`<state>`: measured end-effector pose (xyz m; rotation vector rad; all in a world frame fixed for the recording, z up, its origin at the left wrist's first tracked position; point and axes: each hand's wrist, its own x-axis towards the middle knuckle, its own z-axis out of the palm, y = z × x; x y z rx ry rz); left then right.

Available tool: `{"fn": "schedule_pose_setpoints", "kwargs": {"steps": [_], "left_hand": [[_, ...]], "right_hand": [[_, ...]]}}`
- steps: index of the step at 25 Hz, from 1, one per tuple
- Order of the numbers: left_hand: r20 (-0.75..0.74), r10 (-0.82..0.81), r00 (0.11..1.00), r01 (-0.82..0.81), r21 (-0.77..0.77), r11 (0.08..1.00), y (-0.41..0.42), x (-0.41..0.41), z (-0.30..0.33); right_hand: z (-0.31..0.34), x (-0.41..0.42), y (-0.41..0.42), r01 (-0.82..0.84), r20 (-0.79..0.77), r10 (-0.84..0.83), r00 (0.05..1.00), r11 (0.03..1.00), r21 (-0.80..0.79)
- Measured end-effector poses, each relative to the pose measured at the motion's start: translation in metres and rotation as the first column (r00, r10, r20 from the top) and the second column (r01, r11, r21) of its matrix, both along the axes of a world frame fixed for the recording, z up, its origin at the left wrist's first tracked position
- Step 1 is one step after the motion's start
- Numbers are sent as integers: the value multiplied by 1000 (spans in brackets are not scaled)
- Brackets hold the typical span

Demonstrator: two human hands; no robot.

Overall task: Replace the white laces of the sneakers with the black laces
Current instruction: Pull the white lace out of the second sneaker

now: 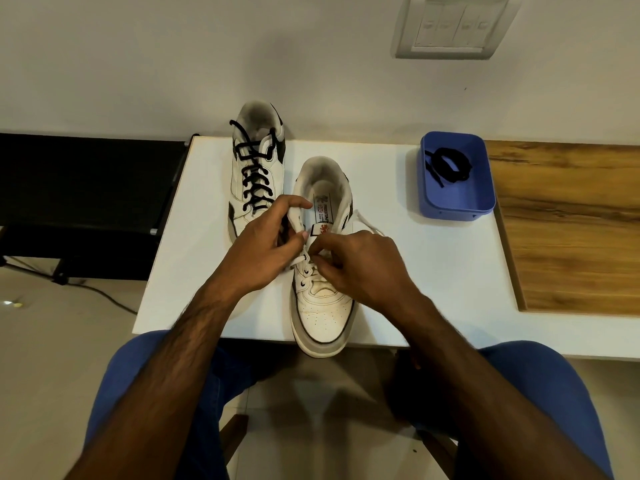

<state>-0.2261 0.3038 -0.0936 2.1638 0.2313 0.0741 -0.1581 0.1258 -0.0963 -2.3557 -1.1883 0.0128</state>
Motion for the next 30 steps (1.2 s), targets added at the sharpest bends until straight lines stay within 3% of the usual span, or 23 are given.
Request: {"fn": "schedule_pose_setpoints", "kwargs": {"steps": [7, 13, 21, 24, 27, 30], "left_hand": [[1, -9, 1000, 9, 15, 1000, 2, 1, -3], [8, -11, 1000, 11, 5, 1000, 0, 0, -1], [-3, -18, 1000, 18, 25, 1000, 3, 1, -4], [82, -32, 996, 11, 251, 968, 1, 0, -5], [163, -95, 982, -8, 541, 841, -3, 1, -3], [133, -157, 979, 34, 648, 761, -12, 0, -2]], "right_hand": [[14, 23, -23, 147, 4, -147, 989, 989, 25], [-1, 0, 4, -25, 27, 26, 999, 998, -49], [16, 32, -31, 183, -71, -182, 981, 983, 10], [15, 47, -42, 266, -110, -270, 957, 963, -48], [7, 57, -53, 311, -138, -357, 924, 910, -273], [6, 46, -39, 365, -132, -400, 907, 902, -231]]}}
